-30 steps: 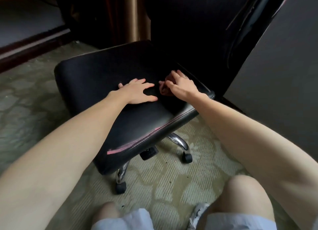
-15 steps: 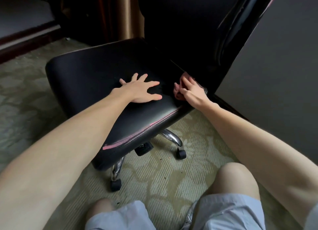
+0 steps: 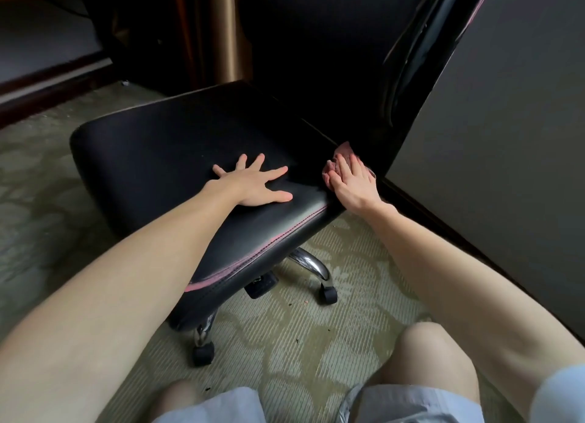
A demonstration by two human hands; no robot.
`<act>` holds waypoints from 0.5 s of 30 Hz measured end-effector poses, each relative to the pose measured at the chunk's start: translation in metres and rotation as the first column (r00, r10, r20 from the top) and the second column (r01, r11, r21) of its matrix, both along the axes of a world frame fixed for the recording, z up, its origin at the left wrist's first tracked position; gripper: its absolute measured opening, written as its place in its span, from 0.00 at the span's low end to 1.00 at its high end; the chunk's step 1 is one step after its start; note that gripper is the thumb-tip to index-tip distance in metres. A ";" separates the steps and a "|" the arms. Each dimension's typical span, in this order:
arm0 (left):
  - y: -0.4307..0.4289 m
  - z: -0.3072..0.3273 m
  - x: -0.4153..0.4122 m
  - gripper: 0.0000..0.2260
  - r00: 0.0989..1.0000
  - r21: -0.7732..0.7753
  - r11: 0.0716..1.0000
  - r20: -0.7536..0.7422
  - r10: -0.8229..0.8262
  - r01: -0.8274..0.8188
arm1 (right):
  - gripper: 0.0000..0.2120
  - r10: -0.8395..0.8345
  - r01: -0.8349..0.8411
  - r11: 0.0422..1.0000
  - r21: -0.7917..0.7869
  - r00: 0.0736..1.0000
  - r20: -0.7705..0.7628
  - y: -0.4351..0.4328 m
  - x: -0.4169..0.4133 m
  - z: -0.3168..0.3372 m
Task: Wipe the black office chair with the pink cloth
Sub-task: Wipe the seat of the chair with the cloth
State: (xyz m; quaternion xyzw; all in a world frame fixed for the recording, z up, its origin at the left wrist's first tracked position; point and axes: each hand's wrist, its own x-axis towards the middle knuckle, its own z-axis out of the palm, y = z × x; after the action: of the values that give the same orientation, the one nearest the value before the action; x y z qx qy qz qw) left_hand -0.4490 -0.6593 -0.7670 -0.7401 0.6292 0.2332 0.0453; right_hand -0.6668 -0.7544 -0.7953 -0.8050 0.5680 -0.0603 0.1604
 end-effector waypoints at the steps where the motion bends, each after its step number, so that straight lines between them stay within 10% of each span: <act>1: -0.001 0.001 -0.001 0.34 1.000 0.007 1.000 0.002 0.004 -0.004 | 0.27 -0.001 0.001 1.000 -0.010 0.999 0.046 0.008 -0.001 -0.003; 10: -0.002 0.006 0.000 0.34 1.000 0.048 0.999 0.022 -0.009 0.008 | 0.28 0.030 -0.028 1.000 -0.011 0.940 0.340 0.041 -0.008 -0.003; 15: -0.003 0.003 -0.002 0.35 0.998 0.045 0.999 0.056 -0.020 0.017 | 0.28 0.121 -0.097 0.974 -0.205 0.986 0.110 0.026 -0.001 -0.013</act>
State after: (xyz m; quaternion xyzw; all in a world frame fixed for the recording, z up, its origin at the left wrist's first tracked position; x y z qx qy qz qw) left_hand -0.4510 -0.6622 -0.7641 -0.7393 0.6292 0.2255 0.0818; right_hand -0.6676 -0.7286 -0.8079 -0.8417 0.5032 -0.1570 0.1167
